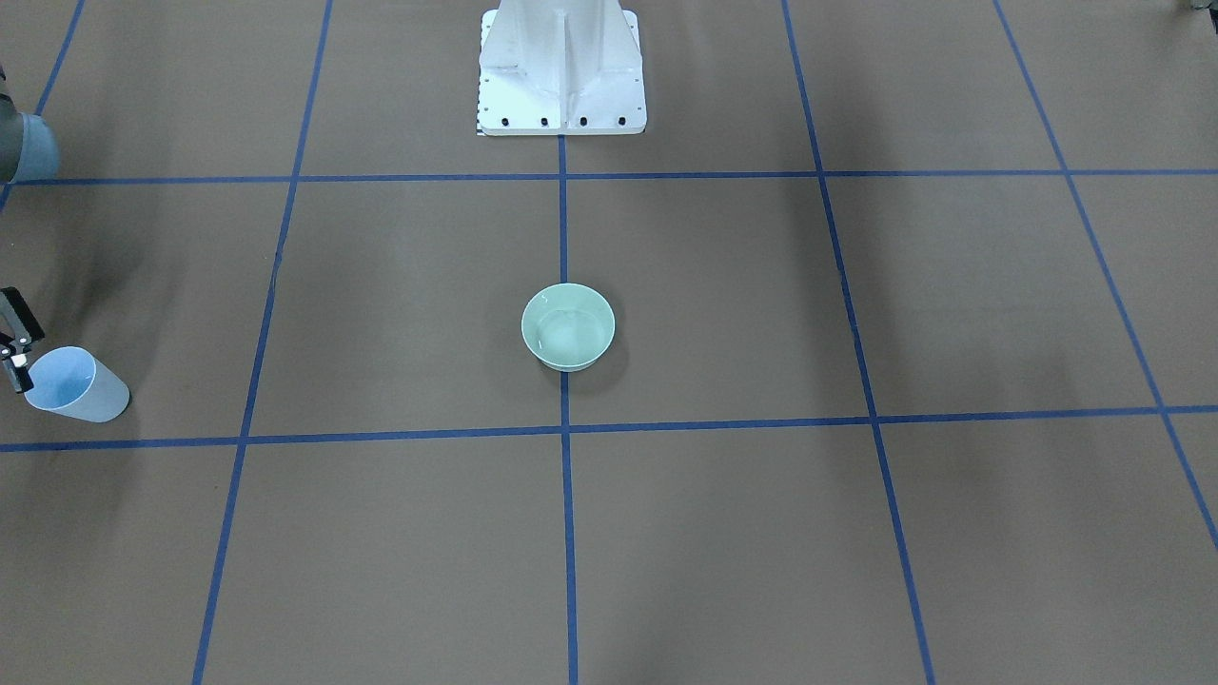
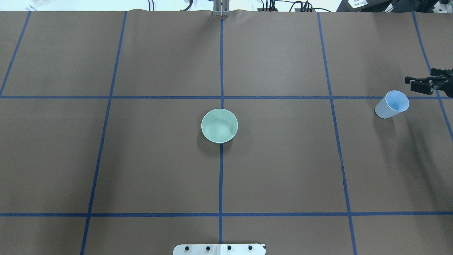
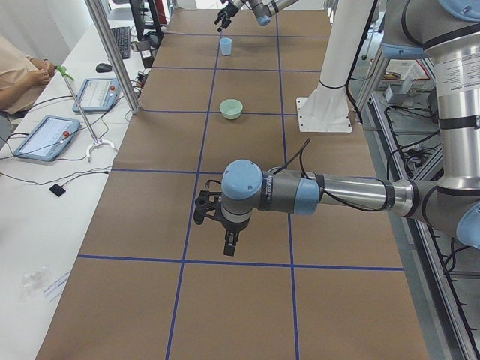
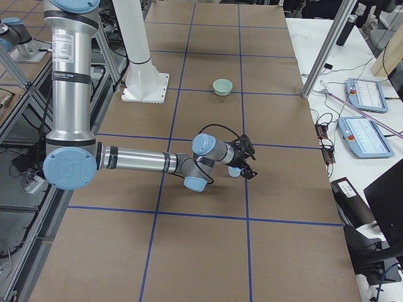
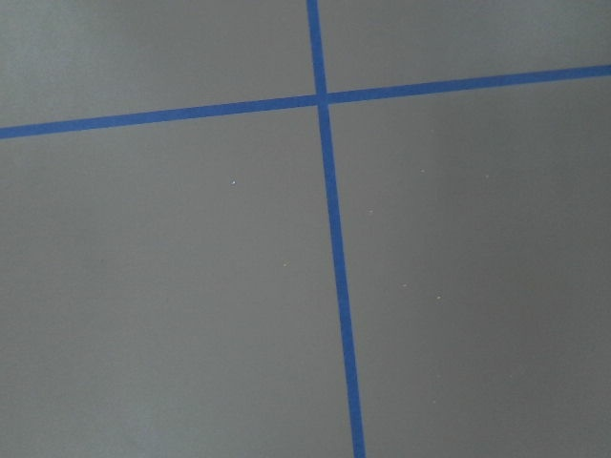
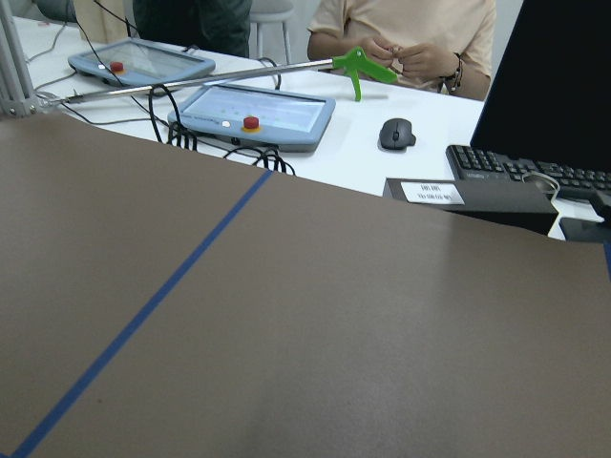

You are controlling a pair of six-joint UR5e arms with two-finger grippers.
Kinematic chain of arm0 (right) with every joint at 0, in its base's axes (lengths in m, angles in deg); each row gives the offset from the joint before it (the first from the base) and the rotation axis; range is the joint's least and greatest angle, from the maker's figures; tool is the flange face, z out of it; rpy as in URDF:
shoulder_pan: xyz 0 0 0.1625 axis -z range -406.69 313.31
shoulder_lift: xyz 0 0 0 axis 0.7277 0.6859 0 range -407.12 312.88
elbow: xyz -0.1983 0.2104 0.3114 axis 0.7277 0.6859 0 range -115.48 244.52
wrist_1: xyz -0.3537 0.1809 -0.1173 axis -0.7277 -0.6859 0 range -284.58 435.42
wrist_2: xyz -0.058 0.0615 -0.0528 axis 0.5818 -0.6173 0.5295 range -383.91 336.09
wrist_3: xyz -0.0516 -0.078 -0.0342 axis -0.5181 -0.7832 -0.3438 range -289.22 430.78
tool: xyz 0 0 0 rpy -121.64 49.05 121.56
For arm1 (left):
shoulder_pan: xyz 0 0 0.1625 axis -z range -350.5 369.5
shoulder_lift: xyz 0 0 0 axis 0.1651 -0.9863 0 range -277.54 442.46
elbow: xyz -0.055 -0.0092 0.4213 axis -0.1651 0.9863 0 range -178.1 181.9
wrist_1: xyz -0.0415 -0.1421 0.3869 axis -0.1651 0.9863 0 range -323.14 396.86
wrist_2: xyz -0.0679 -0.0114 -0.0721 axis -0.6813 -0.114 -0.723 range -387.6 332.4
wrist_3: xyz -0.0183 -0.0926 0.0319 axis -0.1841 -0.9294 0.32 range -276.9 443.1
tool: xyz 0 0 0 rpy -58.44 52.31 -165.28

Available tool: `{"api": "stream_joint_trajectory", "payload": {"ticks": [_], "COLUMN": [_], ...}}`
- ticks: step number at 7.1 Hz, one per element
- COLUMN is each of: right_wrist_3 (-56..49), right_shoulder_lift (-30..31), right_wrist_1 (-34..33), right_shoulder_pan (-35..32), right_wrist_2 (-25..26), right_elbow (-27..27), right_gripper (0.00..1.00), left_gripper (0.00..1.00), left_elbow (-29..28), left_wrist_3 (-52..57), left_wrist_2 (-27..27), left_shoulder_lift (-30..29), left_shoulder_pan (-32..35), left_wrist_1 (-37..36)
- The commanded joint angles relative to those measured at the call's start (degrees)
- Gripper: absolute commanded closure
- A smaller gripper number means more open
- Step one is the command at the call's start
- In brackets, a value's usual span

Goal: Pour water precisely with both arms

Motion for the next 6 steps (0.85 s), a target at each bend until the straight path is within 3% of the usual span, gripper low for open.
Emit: {"api": "stream_joint_trajectory", "payload": {"ticks": [1, 2, 4, 6], "right_wrist_3": [-1.38, -2.95, -15.2, -33.46], "right_shoulder_lift": [-1.3, -1.22, -0.96, -1.22], "right_wrist_1": [-11.12, -15.7, -25.53, -41.23], "right_shoulder_pan": [-9.78, -14.0, -19.29, -24.3], "right_wrist_2": [-16.57, -21.94, -23.49, -24.71], "right_elbow": [-0.15, -0.24, -0.33, -0.5], "right_gripper": [0.01, 0.01, 0.0, 0.0], "left_gripper": [0.0, 0.0, 0.0, 0.0], "left_elbow": [-0.06, 0.2, 0.03, -0.32], "left_wrist_3": [-3.32, -8.72, -18.39, -28.33], "left_wrist_2": [-0.03, -0.03, 0.23, 0.58], "left_shoulder_lift": [-5.27, -9.48, -16.34, -23.37], "left_shoulder_pan": [-3.18, -6.25, -12.92, -21.0], "left_wrist_1": [-0.52, -2.52, -2.63, -2.63]}}
